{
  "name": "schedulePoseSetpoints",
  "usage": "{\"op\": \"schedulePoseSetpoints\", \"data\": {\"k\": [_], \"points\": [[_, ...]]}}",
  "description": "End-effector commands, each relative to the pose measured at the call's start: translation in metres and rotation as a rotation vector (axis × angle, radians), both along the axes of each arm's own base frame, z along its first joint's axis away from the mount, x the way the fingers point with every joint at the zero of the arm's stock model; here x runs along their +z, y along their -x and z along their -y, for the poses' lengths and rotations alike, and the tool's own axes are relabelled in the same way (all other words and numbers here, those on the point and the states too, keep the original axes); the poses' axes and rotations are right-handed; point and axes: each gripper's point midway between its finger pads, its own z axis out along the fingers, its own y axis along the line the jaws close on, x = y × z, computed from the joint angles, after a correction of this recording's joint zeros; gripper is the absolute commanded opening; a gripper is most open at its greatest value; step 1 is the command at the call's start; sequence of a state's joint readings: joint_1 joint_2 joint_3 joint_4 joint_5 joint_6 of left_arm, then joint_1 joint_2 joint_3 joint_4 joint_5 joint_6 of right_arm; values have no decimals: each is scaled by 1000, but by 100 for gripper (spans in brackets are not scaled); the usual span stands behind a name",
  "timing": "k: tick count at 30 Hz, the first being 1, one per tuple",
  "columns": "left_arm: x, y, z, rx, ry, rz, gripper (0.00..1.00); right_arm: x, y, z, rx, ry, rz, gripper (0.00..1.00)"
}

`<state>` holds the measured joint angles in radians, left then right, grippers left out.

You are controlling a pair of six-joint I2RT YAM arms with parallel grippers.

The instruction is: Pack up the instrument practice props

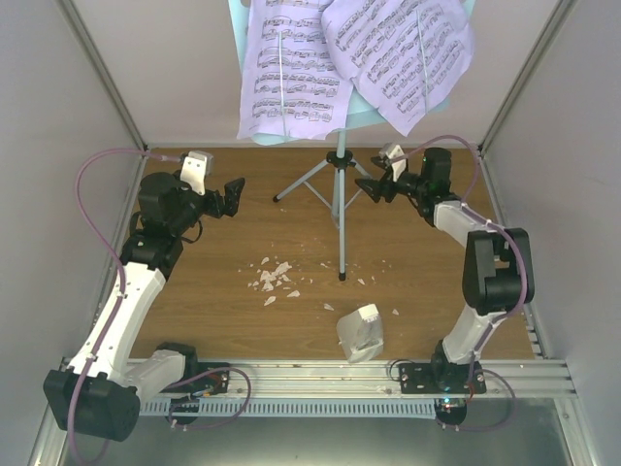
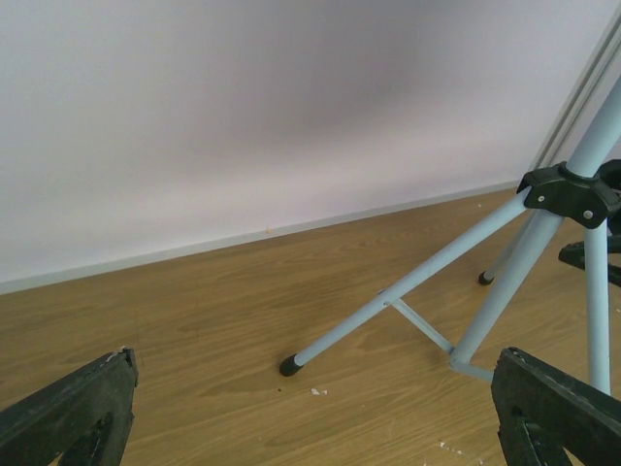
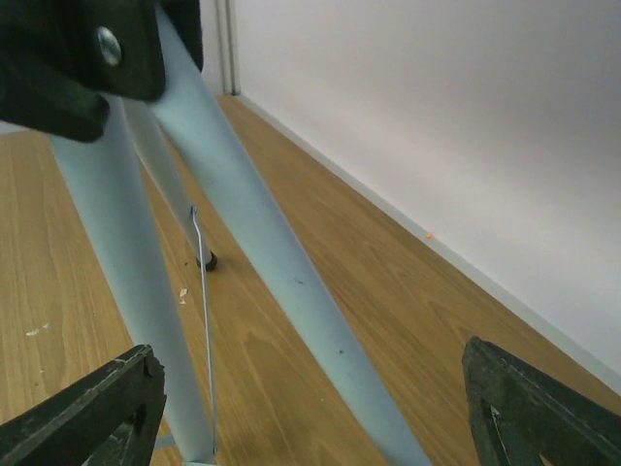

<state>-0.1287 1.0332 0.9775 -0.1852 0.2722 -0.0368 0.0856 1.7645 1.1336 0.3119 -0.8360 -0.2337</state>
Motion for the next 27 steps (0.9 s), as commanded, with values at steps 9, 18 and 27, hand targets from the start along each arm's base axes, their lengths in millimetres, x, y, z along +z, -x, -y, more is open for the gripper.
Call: {"op": "schedulePoseSetpoints", "data": {"k": [9,18,27], "points": [[2,-5,1,-5,5,21,99,-5,-19,-34,100,68,112,65],[-1,-7,-1,4,1,10,99,-3,-10,-36,2,134,225,36],[-2,-8,-1,7,1,8,99,16,5,-29,-118,167,322,9]]}}
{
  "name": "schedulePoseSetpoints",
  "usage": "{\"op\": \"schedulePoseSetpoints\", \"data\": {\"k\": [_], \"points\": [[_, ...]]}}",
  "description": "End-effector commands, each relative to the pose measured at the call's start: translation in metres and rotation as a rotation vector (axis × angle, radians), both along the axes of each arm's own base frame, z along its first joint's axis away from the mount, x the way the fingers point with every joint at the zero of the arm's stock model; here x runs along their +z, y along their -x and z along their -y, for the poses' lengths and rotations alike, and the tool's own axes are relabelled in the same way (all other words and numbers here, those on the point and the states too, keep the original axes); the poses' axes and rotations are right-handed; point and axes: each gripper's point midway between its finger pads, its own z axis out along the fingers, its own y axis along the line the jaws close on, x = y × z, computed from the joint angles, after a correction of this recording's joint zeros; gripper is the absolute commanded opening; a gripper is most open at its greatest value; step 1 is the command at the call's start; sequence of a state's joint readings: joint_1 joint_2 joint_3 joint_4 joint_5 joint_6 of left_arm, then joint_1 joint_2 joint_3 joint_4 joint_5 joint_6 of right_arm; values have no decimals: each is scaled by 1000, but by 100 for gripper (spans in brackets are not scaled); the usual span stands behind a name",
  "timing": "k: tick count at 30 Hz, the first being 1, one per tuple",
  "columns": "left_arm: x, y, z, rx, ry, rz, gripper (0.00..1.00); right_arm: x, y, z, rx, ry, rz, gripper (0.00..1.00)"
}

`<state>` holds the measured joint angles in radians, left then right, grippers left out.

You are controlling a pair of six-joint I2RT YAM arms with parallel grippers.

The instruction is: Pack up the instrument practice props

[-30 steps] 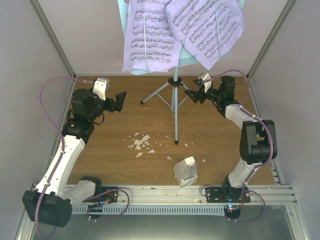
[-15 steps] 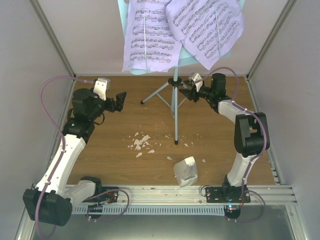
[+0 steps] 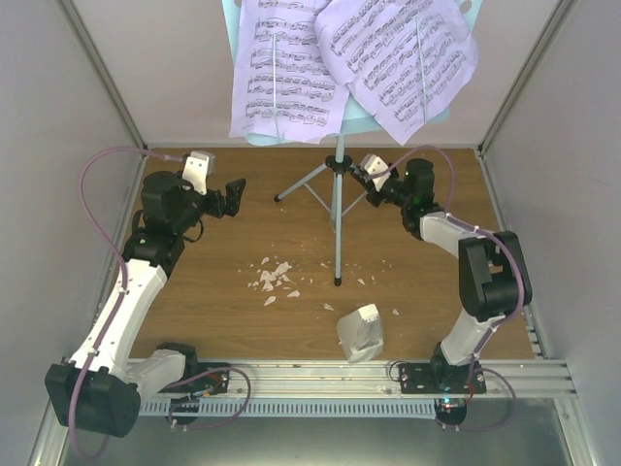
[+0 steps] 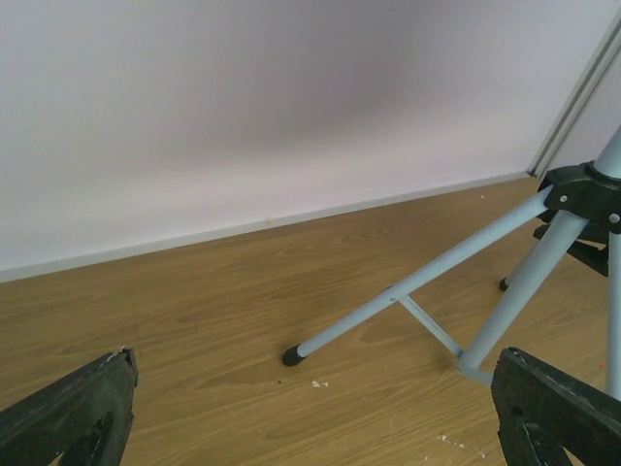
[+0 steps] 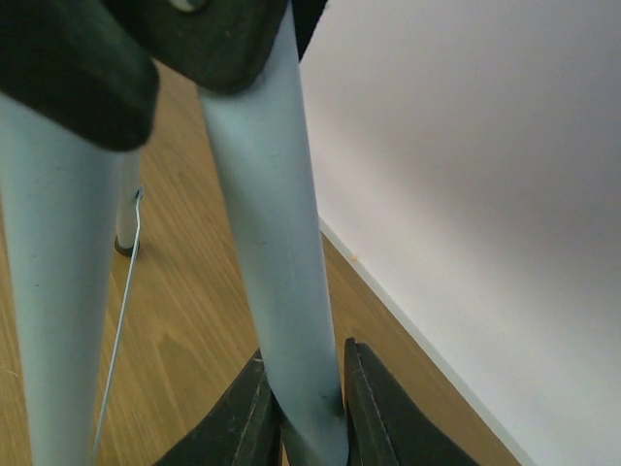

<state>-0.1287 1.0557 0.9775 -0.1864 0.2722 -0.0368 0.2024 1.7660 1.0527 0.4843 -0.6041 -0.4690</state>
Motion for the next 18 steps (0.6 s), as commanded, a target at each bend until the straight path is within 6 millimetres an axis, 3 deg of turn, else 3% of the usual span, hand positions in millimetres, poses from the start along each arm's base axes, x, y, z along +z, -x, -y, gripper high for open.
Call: {"op": "schedulePoseSetpoints", "data": {"k": [1,10,18], "points": [[6,-3,-1,6,2,31,99,27,11,2,-73,-36,63,7],[9,0,0,0,10,38,99,42,26,46,-428,-105,77,1],[11,1,0,-4,16,44,99,26,38,66,-598,-155,-16,1]]}}
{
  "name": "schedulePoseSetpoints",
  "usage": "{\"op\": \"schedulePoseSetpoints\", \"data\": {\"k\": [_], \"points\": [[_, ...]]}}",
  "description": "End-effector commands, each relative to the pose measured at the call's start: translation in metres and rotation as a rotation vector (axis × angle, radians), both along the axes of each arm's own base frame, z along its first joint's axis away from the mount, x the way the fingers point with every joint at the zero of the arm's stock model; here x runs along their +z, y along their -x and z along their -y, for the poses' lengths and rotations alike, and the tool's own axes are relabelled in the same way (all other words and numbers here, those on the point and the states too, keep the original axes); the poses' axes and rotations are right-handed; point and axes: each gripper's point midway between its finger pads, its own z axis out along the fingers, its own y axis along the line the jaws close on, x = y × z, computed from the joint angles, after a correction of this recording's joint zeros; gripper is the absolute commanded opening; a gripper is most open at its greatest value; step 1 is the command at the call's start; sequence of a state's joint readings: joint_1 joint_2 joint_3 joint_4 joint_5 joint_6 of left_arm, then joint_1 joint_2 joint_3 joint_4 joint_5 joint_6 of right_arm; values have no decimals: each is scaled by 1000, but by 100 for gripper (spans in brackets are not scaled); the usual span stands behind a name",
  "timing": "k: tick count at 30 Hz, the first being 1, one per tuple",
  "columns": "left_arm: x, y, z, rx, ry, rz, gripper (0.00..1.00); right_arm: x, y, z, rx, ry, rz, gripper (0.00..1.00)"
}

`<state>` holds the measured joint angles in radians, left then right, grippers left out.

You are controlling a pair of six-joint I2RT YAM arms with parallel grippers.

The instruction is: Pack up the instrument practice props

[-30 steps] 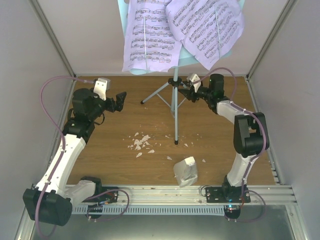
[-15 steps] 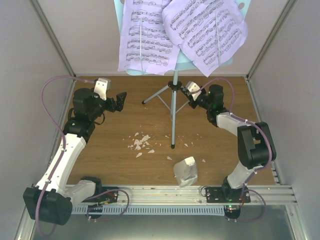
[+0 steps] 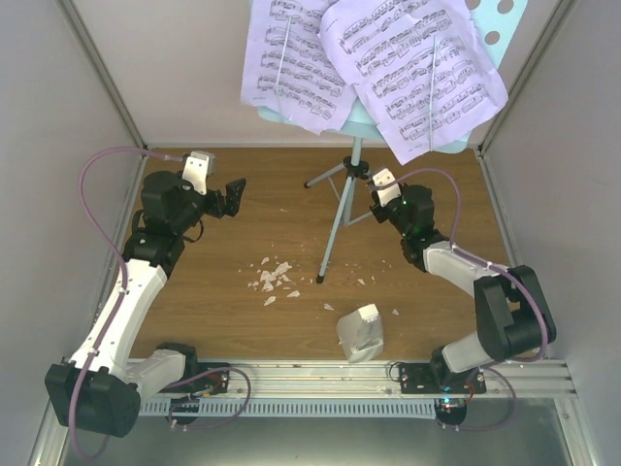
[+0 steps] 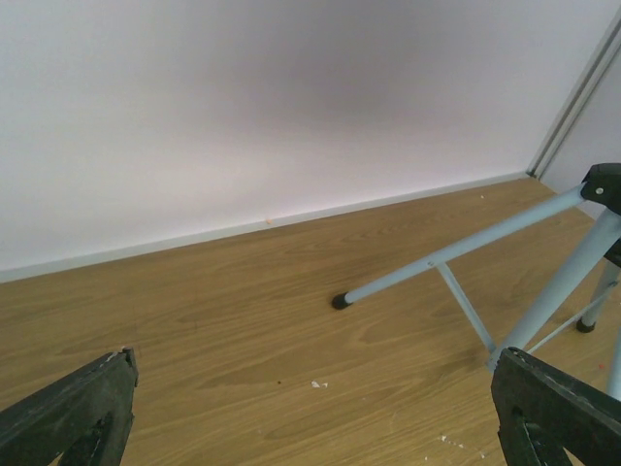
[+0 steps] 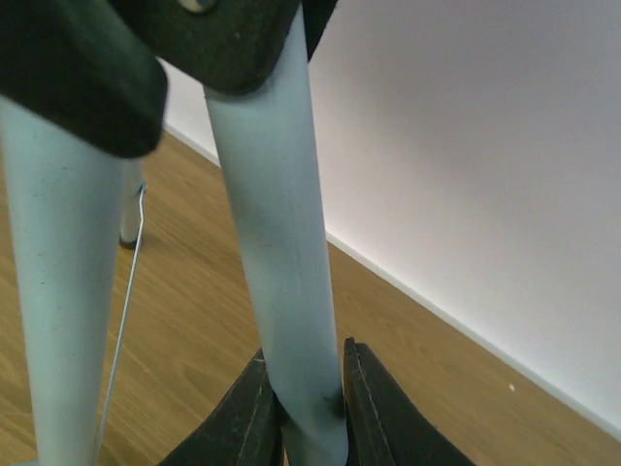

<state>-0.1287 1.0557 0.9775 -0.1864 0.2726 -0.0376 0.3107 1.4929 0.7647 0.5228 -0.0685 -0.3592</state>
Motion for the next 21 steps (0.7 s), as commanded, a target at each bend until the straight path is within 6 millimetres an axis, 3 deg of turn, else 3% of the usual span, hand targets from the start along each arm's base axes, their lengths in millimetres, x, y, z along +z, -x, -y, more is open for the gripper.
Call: {"op": "schedulePoseSetpoints", "data": {"k": [1,6,12,16,19,21], "points": [[10,1,0,-4,16,42,99,24,0,22,-171,-165,28,1],[8,0,0,-3,16,36,99,23,2,19,-168,-161,26,8],[8,-1,-1,4,11,37,99,33,6,18,-156,-169,37,49],[9,0,-2,11,8,42,99,37,16,22,-161,-183,41,70],[11,0,-5,27,6,51,99,39,26,39,-236,-248,39,90],[14,2,-7,34,6,62,99,37,34,58,-318,-318,21,97]]}}
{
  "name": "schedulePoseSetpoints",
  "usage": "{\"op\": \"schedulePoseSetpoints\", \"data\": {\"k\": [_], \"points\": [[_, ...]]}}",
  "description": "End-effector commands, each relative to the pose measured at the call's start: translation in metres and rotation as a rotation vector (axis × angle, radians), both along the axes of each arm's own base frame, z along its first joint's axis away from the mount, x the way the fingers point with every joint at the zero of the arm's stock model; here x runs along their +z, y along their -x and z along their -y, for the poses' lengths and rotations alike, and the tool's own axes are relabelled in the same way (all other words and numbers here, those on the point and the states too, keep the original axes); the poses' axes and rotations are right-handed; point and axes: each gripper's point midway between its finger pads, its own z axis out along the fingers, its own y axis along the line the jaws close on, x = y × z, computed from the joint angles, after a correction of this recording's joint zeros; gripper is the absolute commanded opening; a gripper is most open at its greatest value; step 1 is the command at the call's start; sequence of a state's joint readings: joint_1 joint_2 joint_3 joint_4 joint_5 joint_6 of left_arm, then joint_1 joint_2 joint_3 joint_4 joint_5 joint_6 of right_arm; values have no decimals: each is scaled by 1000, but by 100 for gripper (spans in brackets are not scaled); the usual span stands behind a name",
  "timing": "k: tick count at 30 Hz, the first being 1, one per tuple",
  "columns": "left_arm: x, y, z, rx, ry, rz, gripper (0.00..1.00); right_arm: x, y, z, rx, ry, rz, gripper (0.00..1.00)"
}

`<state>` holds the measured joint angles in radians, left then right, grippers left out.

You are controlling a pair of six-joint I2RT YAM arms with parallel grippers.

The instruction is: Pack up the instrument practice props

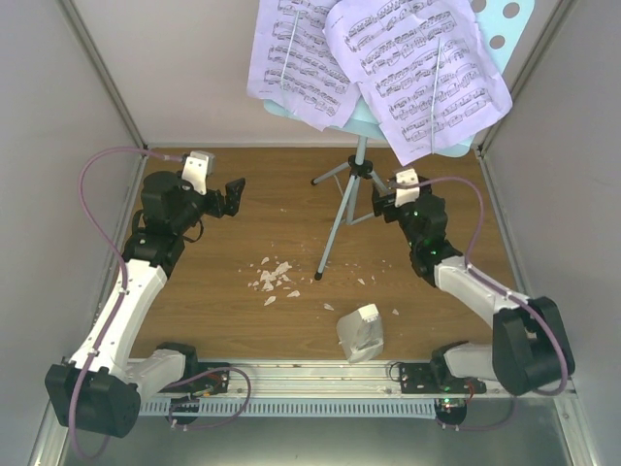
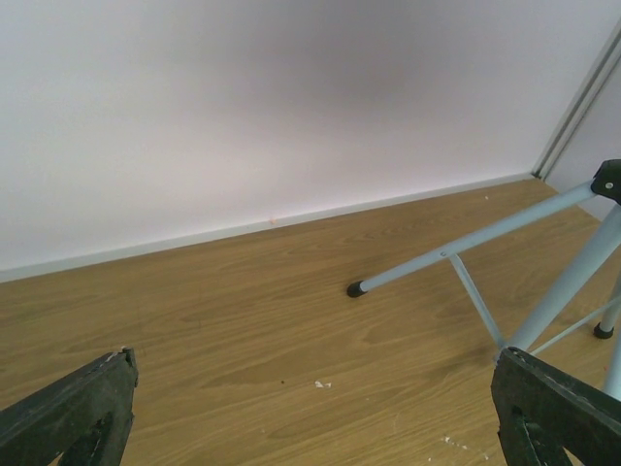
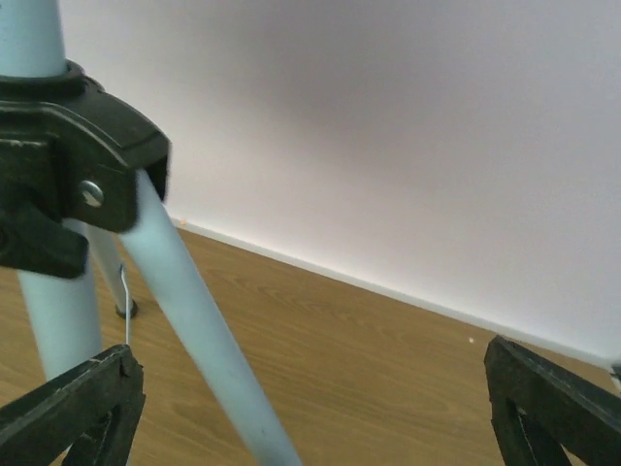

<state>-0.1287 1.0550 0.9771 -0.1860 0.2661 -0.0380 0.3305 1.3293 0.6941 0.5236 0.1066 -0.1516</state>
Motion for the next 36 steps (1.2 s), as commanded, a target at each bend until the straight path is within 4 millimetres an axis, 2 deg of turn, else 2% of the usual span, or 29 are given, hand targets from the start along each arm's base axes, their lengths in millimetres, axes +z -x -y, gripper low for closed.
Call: {"op": "schedulePoseSetpoints", "data": {"k": [1,4,6,8,11,12,13,14,16,19,24,27,29,33,36], "points": [[15,3,-7,37,7,67,99,-3,18,38,-158,-156,-25,99],[21,6,-12,63,8,94,99,-6,33,70,-243,-257,-38,100],[25,9,-15,79,9,112,99,1,43,97,-319,-349,-36,100],[28,12,-17,90,12,129,99,18,55,130,-417,-433,-7,100],[34,15,-19,99,13,155,99,55,80,163,-517,-515,70,100],[36,17,-19,94,15,165,99,72,89,168,-522,-536,109,100],[39,19,-16,80,16,176,99,89,100,181,-553,-552,156,100],[41,20,-14,61,18,186,99,111,111,182,-543,-564,202,100],[48,24,-6,17,31,205,98,154,131,176,-486,-572,288,100],[68,34,9,-65,85,223,96,215,158,154,-328,-556,375,99],[128,67,45,-242,183,296,94,277,180,101,-17,-498,361,97],[162,86,75,-387,235,328,94,297,184,81,101,-493,328,94],[176,94,101,-499,259,305,94,306,180,71,155,-500,287,93],[203,97,147,-629,315,274,87,316,159,43,319,-510,173,89],[226,94,164,-713,427,263,80,322,147,25,443,-535,97,81]]}}
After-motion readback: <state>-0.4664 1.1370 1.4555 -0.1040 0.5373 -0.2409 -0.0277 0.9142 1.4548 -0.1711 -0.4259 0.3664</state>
